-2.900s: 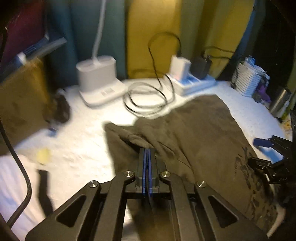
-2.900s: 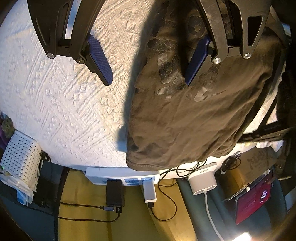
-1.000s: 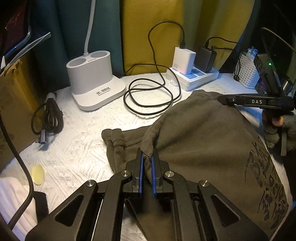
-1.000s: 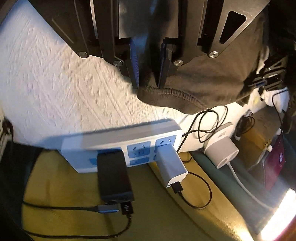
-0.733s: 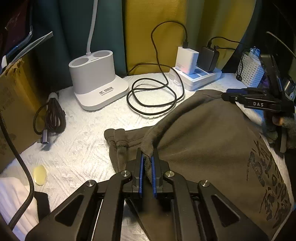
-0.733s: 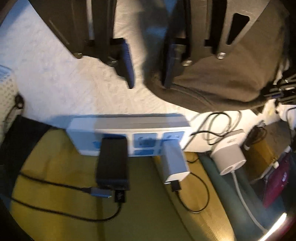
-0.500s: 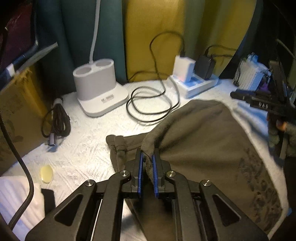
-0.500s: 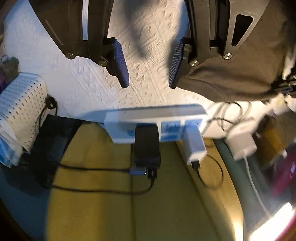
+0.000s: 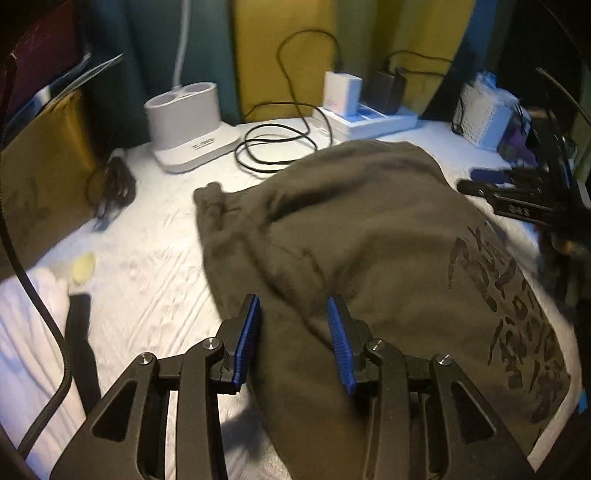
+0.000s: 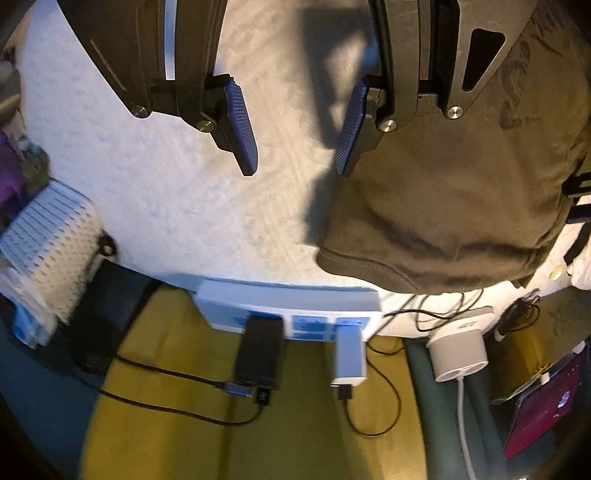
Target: Fold small clothes
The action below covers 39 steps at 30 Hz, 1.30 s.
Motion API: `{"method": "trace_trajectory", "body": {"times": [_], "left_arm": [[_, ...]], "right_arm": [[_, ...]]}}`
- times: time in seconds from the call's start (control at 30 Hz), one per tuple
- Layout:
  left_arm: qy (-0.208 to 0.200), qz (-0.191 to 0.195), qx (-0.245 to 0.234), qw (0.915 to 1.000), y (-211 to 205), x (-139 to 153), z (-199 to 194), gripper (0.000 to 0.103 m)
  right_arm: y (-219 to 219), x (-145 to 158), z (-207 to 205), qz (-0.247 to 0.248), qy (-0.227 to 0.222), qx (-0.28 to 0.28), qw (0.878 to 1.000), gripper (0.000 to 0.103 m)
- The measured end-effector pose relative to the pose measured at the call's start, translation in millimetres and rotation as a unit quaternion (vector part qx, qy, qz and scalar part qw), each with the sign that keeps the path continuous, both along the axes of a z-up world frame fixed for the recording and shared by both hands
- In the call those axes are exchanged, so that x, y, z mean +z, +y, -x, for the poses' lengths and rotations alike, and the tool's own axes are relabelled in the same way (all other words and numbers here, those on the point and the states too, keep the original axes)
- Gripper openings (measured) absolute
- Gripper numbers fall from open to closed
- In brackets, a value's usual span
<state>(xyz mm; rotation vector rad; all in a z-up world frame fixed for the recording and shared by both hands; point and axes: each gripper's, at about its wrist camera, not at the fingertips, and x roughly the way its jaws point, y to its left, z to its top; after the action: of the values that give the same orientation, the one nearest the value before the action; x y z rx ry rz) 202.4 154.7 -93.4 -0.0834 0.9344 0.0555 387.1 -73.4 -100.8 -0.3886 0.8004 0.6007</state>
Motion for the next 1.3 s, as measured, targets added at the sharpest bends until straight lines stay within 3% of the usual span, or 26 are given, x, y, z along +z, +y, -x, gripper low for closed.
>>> {"method": "trace_trajectory", "body": {"times": [0.1, 0.2, 0.33, 0.47, 0.63, 0.7, 0.87, 0.93, 0.97, 1.03, 1.3], "left_arm": [[-0.02, -0.005, 0.006, 0.9998, -2.6, 13.2, 12.3, 0.038], [-0.034, 0.019, -0.015, 0.9991, -12.9, 25.8, 26.3, 0.038], [-0.025, 0.058, -0.065, 0.9959, -41.1, 27.2, 47.7, 0.038], [-0.021, 0.076, -0.081, 0.9936, -61.5, 21.1, 78.1, 0.038], [-0.014, 0.107, -0.075, 0.9914, -67.0, 13.5, 106.9, 0.039], [-0.012, 0.121, -0.072, 0.9899, -67.3, 10.4, 115.1, 0.045], [0.003, 0.104, -0.062, 0.9926, -73.4, 0.2, 129.8, 0.045], [-0.005, 0.096, -0.055, 0.9939, -73.8, -3.1, 136.9, 0.03], [-0.002, 0.094, -0.057, 0.9939, -75.3, -5.6, 139.2, 0.018], [-0.01, 0.086, -0.058, 0.9945, -75.8, -4.9, 144.2, 0.009], [-0.014, 0.094, -0.055, 0.9939, -70.3, -2.3, 160.1, 0.004]], "right_arm": [[-14.5, 6.2, 8.7, -0.01, 0.002, -0.006, 1.0, 0.047], [-25.8, 15.4, 25.9, -0.027, 0.002, -0.003, 1.0, 0.047], [-28.4, 22.2, 64.9, -0.048, 0.01, 0.021, 0.999, 0.047], [-27.7, 17.9, 106.5, -0.049, 0.022, 0.052, 0.997, 0.047], [-31.6, 11.2, 140.0, -0.051, 0.036, 0.058, 0.996, 0.047], [-33.0, 9.5, 151.3, -0.05, 0.038, 0.061, 0.996, 0.047], [-36.9, 6.9, 178.9, -0.045, 0.039, 0.07, 0.996, 0.047], [-38.6, 5.6, 187.1, -0.042, 0.037, 0.07, 0.996, 0.047], [-39.3, 4.4, 191.8, -0.039, 0.036, 0.07, 0.996, 0.047], [-40.2, -0.2, 202.7, -0.03, 0.034, 0.072, 0.996, 0.047], [-56.6, -10.2, 226.1, 0.0, 0.01, 0.065, 0.998, 0.047]]}}
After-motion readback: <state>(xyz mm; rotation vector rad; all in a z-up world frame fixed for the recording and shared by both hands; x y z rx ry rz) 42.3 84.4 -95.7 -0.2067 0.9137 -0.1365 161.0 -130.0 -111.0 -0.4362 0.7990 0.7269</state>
